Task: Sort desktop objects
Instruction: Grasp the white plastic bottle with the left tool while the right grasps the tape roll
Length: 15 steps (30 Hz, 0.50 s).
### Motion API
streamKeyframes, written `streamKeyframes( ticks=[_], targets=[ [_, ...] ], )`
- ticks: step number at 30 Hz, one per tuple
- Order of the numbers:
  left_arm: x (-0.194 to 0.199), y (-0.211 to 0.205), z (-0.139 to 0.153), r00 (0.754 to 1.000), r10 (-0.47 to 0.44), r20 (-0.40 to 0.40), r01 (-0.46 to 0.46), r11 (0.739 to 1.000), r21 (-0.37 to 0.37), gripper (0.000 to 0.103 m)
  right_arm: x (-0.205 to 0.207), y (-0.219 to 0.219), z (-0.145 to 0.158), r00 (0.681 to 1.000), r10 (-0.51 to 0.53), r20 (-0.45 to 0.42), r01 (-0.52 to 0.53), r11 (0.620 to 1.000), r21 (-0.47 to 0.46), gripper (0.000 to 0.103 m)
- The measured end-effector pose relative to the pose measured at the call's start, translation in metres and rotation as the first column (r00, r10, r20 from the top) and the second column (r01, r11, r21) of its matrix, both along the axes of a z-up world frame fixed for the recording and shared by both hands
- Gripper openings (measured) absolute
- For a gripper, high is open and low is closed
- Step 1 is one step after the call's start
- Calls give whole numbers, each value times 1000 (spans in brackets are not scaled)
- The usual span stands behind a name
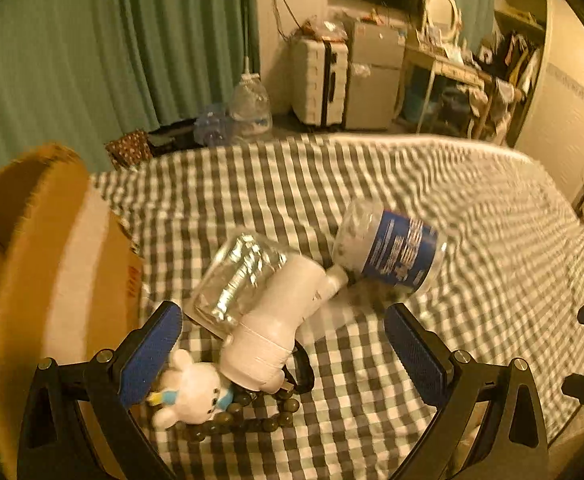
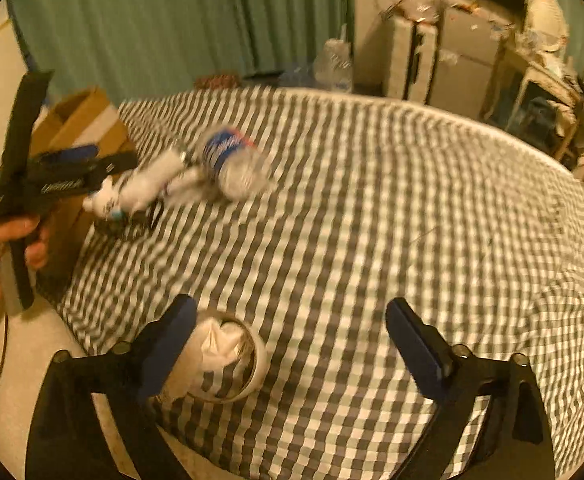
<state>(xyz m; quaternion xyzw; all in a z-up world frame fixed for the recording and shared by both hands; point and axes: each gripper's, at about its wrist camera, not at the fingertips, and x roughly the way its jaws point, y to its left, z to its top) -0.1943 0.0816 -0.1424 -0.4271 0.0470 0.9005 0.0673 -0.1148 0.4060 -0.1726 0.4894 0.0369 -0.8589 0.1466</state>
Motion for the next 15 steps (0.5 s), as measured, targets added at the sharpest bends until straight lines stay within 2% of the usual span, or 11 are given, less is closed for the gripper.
streamKeyframes(
  ticks=[1, 3, 8, 11, 13, 15],
  targets=[
    [-1, 3, -8, 1000, -4, 10, 4, 1000, -17, 103, -1, -3, -6, 999, 14, 32, -14, 1000, 7, 85],
    [-4, 6, -23, 999, -10, 38, 12, 999, -47, 103, -2, -7, -19, 995, 33, 98, -34, 999, 15, 72],
    [-11, 8, -47, 996, -5, 91, 11, 998, -65, 103, -3, -10, -50, 965, 68, 254, -75, 997, 19, 69],
    [-11, 8, -57, 995, 20, 102, -7, 992, -124, 100, -4, -11, -69, 941, 72, 330, -87, 996, 32, 58],
    [-10, 10, -62, 993, 24, 116, -6, 988, -154, 88, -4, -12, -77, 932, 78, 354, -95, 995, 32, 56],
    [-10, 10, -67, 987, 23, 157, 0, 989, -148, 73, -3, -14, -79, 932, 79, 354, -101, 994, 43, 55]
  ],
)
